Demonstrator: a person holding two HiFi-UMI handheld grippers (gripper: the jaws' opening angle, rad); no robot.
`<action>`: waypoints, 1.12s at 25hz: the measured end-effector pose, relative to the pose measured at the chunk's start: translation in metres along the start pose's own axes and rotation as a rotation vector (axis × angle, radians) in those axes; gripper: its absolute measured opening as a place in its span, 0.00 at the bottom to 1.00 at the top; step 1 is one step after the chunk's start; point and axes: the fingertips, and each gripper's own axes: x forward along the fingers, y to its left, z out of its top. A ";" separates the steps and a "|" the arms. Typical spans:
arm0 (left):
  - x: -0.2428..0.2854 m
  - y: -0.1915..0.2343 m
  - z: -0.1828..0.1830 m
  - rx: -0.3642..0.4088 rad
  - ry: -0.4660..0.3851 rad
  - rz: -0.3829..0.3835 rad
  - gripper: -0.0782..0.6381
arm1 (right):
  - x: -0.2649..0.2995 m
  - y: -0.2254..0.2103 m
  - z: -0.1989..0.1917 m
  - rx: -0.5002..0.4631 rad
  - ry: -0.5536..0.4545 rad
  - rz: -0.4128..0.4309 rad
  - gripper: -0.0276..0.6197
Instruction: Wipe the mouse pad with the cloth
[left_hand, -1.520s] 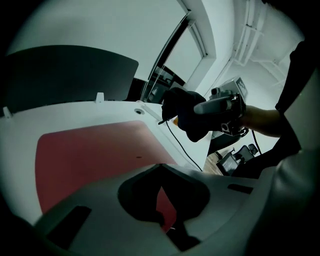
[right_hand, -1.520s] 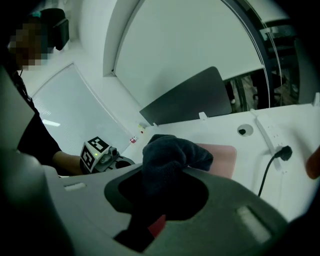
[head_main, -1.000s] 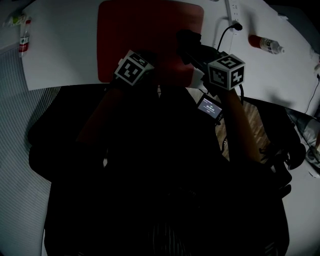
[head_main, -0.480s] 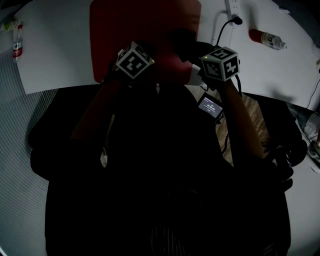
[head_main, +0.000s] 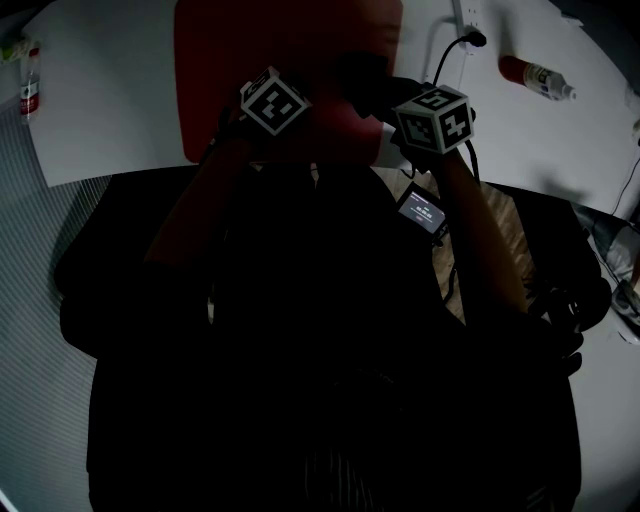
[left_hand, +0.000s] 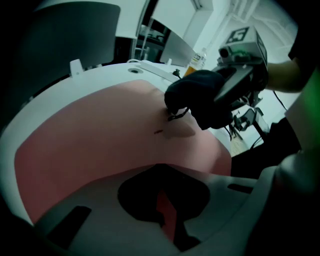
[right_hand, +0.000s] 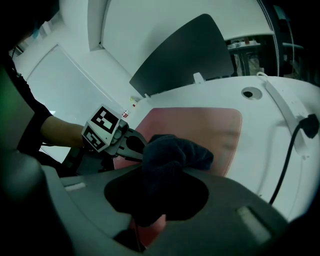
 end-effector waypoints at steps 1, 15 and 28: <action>0.000 0.001 -0.002 -0.030 -0.012 0.003 0.12 | 0.001 0.001 0.000 -0.001 0.002 0.004 0.18; 0.002 -0.001 0.000 -0.022 -0.010 0.026 0.12 | 0.009 -0.005 0.016 -0.048 0.021 -0.004 0.18; 0.000 0.000 -0.001 -0.055 -0.034 -0.003 0.12 | 0.048 -0.076 0.043 -0.344 0.167 -0.201 0.18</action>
